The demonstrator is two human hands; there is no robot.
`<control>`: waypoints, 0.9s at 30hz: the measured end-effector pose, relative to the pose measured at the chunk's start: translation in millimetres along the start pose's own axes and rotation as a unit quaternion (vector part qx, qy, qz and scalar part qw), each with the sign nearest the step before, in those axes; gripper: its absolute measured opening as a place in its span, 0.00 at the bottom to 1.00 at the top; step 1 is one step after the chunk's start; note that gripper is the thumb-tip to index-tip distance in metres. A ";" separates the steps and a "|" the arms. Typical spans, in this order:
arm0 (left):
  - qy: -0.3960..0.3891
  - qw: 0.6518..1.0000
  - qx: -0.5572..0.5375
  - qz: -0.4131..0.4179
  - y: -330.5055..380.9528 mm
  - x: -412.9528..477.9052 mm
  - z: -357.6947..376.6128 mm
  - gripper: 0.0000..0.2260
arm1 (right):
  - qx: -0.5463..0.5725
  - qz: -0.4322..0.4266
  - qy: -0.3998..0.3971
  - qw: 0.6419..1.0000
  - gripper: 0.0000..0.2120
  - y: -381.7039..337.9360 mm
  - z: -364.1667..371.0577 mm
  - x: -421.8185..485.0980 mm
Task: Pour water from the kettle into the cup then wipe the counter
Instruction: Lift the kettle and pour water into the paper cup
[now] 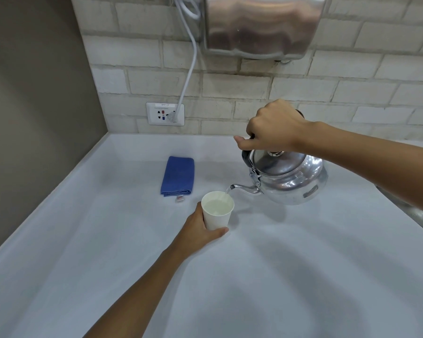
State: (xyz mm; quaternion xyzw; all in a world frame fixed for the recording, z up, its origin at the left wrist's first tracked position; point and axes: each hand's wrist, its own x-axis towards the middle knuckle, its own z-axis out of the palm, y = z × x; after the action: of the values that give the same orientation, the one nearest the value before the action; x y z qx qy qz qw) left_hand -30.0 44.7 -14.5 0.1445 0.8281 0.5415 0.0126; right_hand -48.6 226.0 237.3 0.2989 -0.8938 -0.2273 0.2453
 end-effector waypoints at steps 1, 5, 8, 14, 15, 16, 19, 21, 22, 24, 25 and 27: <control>0.000 1.000 0.001 0.000 0.2 0.1 0.1 0.37 | 0.003 0.000 0.000 1.000 0.29 -0.8 1.4 -0.9; -0.007 1.000 -0.004 -0.001 1.4 -1.2 -0.8 0.37 | 0.017 -0.003 0.000 1.000 0.28 -3.6 10.9 -7.3; -0.013 1.000 -0.008 -0.003 2.8 -2.4 -1.7 0.37 | 0.034 0.017 0.002 0.999 0.28 -2.1 24.0 -12.3; -0.010 1.000 -0.005 -0.016 2.1 -3.5 -1.1 0.31 | 0.100 0.145 0.017 0.984 0.28 18.7 64.0 -13.9; -0.009 1.000 -0.004 -0.017 1.4 -2.7 -1.2 0.31 | 0.114 0.171 0.018 0.979 0.27 24.0 72.1 -12.2; -0.008 1.000 -0.002 -0.017 0.7 -2.3 -1.3 0.31 | 0.125 0.193 0.019 0.973 0.27 29.2 79.6 -10.1; -0.007 1.000 -0.003 -0.016 -0.2 -2.8 -1.4 0.31 | 0.155 0.250 0.019 0.956 0.26 41.2 100.2 -1.1; -0.009 1.000 -0.007 -0.017 -0.4 -2.5 -1.1 0.32 | 0.178 0.281 0.023 0.943 0.26 47.0 113.4 6.8; -0.009 1.000 -0.009 -0.019 -0.5 -2.4 -0.8 0.34 | 0.191 0.295 0.025 0.936 0.26 49.2 119.6 11.3; -0.011 1.000 -0.011 -0.024 -0.8 -2.2 -0.3 0.35 | 0.215 0.317 0.026 0.923 0.26 52.2 131.1 20.8; -0.012 1.000 -0.012 -0.025 -1.1 -2.5 -0.2 0.35 | 0.225 0.326 0.027 0.918 0.26 53.0 136.3 25.7; -0.015 0.999 -0.011 -0.028 -1.5 -2.6 0.2 0.36 | 0.243 0.340 0.031 0.908 0.26 54.8 145.3 35.7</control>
State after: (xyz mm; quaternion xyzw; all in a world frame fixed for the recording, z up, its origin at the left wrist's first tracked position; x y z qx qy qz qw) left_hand -27.8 43.7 -16.3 0.1290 0.8257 0.5476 0.0419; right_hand -180.2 280.0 165.6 0.0336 -0.9607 0.1032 0.2554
